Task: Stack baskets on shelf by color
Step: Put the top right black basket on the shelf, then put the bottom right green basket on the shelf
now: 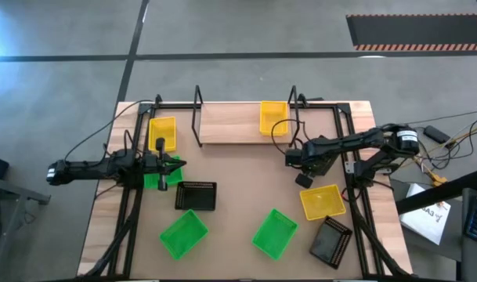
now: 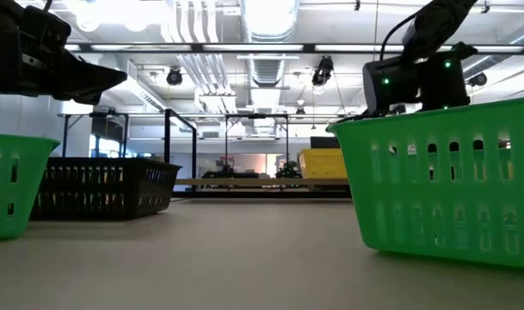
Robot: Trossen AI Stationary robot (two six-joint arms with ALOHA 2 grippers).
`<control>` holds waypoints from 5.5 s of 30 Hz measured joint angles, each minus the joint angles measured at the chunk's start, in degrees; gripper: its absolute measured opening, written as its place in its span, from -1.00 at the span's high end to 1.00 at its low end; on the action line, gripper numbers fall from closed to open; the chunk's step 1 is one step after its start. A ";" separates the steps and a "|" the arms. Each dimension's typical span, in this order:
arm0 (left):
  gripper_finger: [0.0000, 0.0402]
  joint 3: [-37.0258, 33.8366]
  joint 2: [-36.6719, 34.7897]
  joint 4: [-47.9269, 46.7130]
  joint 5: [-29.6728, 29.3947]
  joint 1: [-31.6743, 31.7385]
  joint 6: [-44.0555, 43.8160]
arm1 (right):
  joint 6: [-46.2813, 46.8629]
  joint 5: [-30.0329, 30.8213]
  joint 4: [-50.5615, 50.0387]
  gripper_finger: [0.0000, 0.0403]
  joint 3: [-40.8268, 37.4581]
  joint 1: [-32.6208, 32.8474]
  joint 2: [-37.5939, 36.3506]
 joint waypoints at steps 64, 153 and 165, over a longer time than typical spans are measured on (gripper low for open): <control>1.00 0.00 0.00 0.03 0.00 0.00 -0.09 | -44.19 3.18 -20.28 0.96 87.71 -8.24 49.34; 1.00 0.00 0.07 0.01 0.04 0.01 -0.12 | 34.33 -14.46 8.25 0.13 49.66 42.65 29.57; 1.00 0.00 0.07 0.00 0.04 0.00 -0.13 | 37.52 -4.04 5.99 0.35 56.51 42.95 38.45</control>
